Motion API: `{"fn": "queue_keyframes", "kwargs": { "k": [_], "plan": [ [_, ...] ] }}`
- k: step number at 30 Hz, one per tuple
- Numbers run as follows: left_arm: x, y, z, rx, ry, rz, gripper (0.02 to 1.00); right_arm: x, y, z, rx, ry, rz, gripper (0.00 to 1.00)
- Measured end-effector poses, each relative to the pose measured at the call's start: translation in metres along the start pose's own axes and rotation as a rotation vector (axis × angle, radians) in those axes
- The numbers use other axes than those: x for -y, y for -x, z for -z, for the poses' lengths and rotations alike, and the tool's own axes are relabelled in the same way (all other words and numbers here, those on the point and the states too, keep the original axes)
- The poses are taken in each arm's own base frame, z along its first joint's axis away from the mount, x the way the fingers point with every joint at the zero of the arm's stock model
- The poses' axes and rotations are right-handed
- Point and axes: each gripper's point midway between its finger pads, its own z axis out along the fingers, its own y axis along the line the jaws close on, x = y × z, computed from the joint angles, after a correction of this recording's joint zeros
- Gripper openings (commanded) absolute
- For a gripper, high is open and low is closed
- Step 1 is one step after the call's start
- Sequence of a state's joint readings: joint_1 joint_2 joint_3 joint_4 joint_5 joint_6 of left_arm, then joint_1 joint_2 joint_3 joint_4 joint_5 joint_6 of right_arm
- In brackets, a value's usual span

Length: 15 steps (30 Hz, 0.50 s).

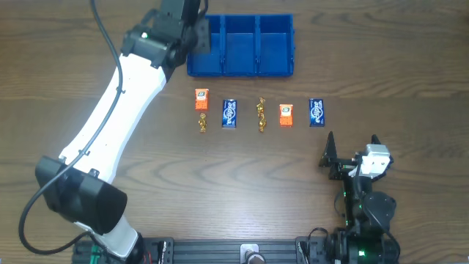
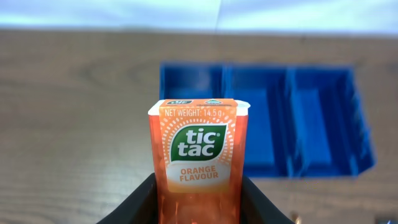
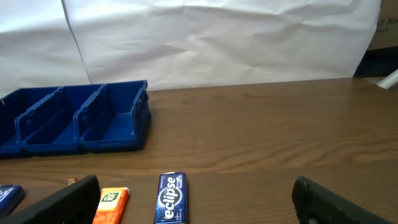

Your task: Sort Candies Into Trays

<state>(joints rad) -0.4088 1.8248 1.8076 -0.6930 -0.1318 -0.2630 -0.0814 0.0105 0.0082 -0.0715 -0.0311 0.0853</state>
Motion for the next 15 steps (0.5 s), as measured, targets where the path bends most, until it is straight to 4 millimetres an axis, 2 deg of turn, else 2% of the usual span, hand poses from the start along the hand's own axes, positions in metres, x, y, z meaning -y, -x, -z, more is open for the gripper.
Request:
{"fn": "queue_keyframes", "kwargs": {
  "k": [3, 5, 7, 11, 15],
  "plan": [
    [0.004, 0.024, -0.005, 0.056, 0.025, 0.005, 0.165, 0.000, 0.000, 0.000, 0.000, 0.000, 0.000, 0.998],
    [0.004, 0.023, -0.022, 0.044, 0.046, 0.001, 0.165, 0.000, 0.000, 0.000, 0.000, 0.000, 0.000, 0.998],
    [0.005, 0.015, -0.045, 0.014, 0.066, -0.006, 0.169, 0.000, 0.000, 0.000, 0.000, 0.000, 0.000, 0.998],
    [0.004, -0.013, -0.096, -0.075, 0.107, -0.029, 0.174, 0.000, 0.000, 0.000, 0.000, 0.000, 0.000, 0.998],
    [0.001, -0.033, -0.121, -0.133, 0.124, -0.036, 0.169, 0.000, 0.000, 0.000, 0.000, 0.000, 0.000, 0.998]
  ]
}}
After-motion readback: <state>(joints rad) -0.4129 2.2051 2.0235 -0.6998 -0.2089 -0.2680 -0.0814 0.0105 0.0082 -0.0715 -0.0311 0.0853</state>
